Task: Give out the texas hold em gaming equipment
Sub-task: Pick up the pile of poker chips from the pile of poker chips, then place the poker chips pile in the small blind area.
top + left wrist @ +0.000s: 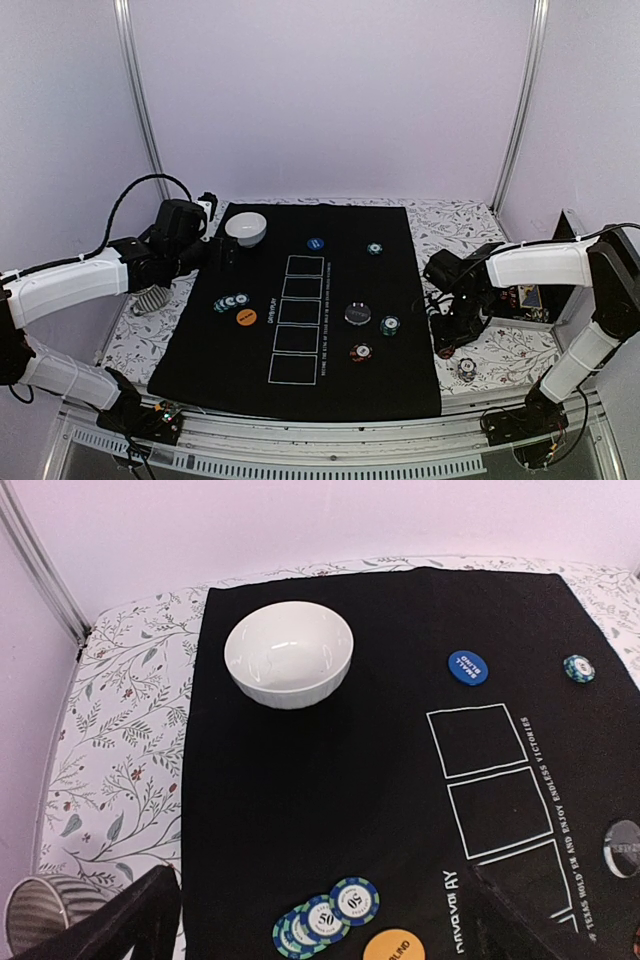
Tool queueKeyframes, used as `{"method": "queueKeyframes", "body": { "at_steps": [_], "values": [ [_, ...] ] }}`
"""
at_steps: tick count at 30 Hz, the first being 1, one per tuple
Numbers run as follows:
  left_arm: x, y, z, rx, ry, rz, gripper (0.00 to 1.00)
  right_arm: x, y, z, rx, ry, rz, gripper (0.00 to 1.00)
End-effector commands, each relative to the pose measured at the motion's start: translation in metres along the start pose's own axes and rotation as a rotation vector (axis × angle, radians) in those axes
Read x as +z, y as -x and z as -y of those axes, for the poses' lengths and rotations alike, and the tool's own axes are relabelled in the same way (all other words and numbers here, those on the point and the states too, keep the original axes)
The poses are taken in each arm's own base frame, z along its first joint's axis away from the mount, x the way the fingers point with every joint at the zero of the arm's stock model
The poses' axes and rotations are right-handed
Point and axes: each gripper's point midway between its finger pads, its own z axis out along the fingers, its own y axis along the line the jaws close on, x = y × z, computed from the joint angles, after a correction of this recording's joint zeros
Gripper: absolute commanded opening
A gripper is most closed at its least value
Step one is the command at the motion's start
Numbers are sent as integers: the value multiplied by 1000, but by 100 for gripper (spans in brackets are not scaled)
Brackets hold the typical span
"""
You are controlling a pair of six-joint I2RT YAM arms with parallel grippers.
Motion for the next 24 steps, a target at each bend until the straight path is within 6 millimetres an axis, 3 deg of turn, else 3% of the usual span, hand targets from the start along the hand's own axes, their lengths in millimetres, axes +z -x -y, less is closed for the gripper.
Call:
{"method": "queueKeyframes", "body": {
  "at_steps": [1,7,17,20,24],
  "values": [
    [-2,1,4,8,-10,5,98,0,5,5,1,-33,7,36],
    [-3,2,3,11,-6,8,98,-14,2,5,3,-28,5,13],
    [-3,0,3,9,-7,3,98,-66,17,-6,-40,16,50,8],
    [-3,0,3,8,-8,6,98,-84,44,-17,-83,37,122,7],
    [-4,3,5,4,-18,11,98,-105,105,-33,-145,21,240,7]
  ]
}}
